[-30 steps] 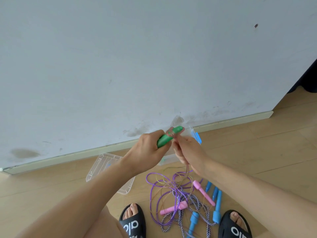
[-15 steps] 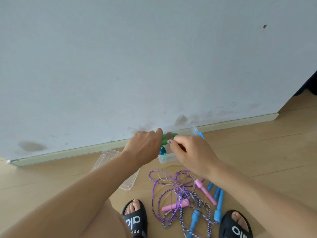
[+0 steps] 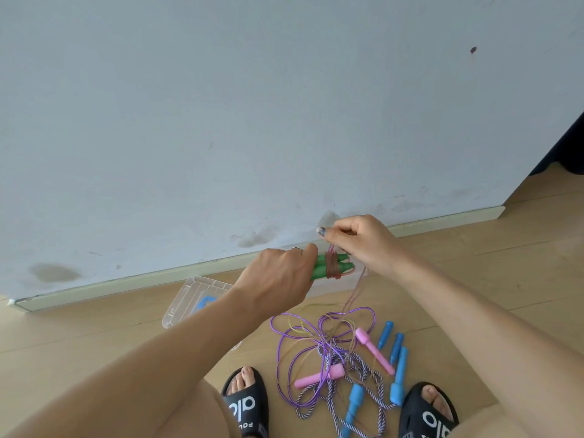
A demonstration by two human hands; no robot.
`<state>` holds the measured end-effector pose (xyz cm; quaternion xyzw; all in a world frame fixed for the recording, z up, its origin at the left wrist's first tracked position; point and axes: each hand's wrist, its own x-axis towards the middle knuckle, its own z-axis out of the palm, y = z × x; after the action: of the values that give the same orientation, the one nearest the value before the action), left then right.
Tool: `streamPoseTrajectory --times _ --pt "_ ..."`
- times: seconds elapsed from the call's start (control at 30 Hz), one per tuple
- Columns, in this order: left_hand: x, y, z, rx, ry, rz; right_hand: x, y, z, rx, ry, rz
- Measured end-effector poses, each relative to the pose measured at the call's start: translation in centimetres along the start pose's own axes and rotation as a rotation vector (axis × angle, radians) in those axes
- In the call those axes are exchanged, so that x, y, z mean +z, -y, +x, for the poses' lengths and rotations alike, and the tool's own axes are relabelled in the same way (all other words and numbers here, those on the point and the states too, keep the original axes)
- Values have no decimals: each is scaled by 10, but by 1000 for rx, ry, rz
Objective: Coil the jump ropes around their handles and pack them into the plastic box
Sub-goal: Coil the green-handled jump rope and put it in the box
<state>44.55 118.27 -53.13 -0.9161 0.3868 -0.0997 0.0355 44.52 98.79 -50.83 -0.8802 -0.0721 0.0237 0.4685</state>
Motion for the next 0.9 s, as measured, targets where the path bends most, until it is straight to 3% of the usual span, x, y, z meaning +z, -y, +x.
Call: streamPoseTrajectory --times 0.23,0.4,0.6,0.77,0.9 --pt "3 -12 -1 24 193 82 13 22 -16 -168 131 -117" --pt "-4 -16 -3 65 214 16 10 15 -11 -137 108 -139" --pt "-5 -12 -3 35 106 -174 11 -8 6 70 242 31" --pt "-7 3 -4 -7 -57 -468 16 -9 6 243 339 443" --pt "-4 9 0 -220 -108 -570 39 -23 -2 335 190 213"
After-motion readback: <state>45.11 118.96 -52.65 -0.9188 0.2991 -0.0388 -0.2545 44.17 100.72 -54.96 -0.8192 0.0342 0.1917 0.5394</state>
